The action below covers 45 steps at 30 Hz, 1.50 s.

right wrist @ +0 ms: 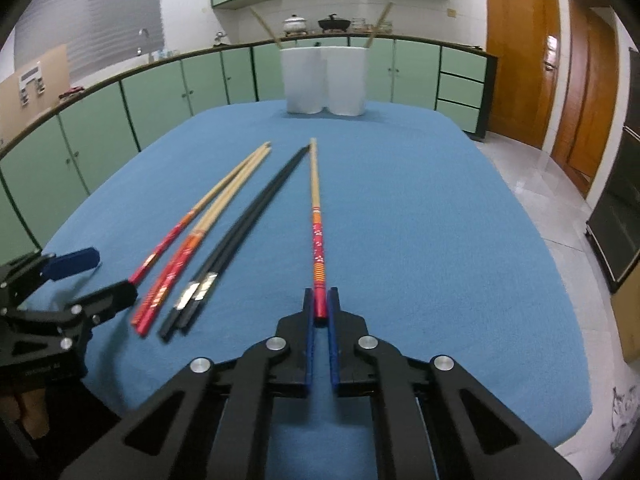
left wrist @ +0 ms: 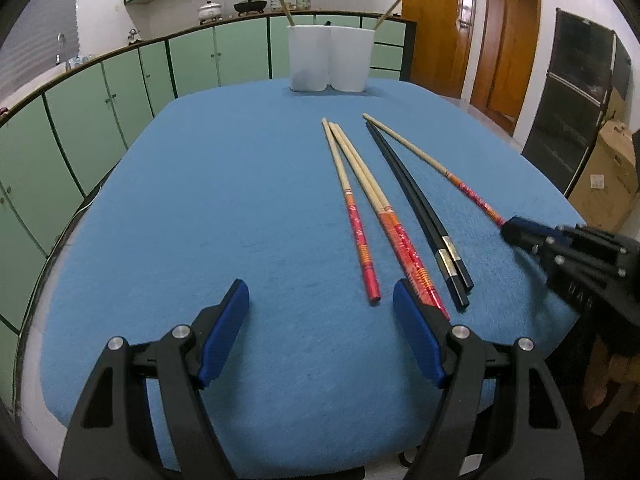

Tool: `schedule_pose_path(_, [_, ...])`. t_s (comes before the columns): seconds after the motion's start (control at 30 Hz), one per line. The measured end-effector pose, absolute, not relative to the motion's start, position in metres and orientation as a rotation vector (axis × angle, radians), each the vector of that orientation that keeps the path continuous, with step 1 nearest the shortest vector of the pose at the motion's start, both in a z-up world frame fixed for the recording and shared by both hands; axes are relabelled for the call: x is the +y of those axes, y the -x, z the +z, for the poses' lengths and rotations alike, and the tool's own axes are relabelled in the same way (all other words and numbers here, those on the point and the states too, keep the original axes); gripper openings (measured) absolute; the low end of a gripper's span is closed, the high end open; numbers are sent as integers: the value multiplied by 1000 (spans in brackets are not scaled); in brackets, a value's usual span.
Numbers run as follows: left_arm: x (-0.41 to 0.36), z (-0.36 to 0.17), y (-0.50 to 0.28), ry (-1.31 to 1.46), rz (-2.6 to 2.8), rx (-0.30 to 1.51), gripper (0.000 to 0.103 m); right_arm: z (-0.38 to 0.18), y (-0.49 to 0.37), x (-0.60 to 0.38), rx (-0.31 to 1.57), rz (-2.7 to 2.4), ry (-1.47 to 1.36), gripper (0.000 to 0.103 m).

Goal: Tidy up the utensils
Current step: 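Grasp a red-patterned wooden chopstick with the right tool, then grasp another red-patterned chopstick with the left tool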

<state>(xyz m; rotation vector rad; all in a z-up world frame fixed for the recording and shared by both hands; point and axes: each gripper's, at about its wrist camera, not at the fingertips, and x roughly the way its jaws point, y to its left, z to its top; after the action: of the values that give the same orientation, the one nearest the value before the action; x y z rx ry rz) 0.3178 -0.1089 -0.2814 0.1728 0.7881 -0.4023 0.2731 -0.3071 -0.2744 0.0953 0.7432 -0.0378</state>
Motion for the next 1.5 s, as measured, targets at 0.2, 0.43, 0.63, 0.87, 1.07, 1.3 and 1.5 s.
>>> schedule_pose_path(0.2, [-117,-283,-319,-173,-380,766,59,-277,-269,-323,735,-78,-112,6])
schedule_pose_path(0.43, [-122,-281,-323,-147,-384,753,20,-277,-270,-324,731,-75,-106,6])
schedule_pose_path(0.63, [-114,-281,-326,-103,-310,749,11,-278,-268,-322,723,-96,-100,6])
schedule_pose_path(0.87, [-98,-280,-320,-56,-242,753,10,-278,-265,-320,714,-150,-97,6])
schedule_pose_path(1.07, [-96,-278,-318,-93,-283,775,14,-277,-264,-322,719,-150,-99,6])
schedule_pose_path(1.3, [-91,-279,-329,-82,-325,778,29,-277,-265,-323,721,-149,-109,6])
schedule_pose_path(1.5, [-86,-282,-327,-35,-261,762,7,-278,-265,-323,718,-150,-107,6])
